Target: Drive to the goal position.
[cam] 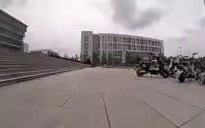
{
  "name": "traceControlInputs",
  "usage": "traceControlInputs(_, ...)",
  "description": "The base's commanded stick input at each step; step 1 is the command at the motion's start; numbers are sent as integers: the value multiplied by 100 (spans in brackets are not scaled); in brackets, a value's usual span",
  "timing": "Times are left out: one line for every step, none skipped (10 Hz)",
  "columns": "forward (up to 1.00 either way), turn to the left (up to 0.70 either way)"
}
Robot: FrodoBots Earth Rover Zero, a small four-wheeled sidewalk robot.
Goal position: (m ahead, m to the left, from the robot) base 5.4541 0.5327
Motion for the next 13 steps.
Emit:
traceControlInputs(45, 0)
traceControlInputs(45, 0)
traceControlInputs(45, 0)
traceControlInputs(45, 0)
traceControlInputs(45, 0)
traceControlInputs(45, 0)
traceControlInputs(45, 0)
traceControlInputs(45, 0)
traceControlInputs(45, 0)
traceControlInputs(45, 0)
traceControlInputs(45, 0)
traceControlInputs(45, 0)
traceControlInputs(45, 0)
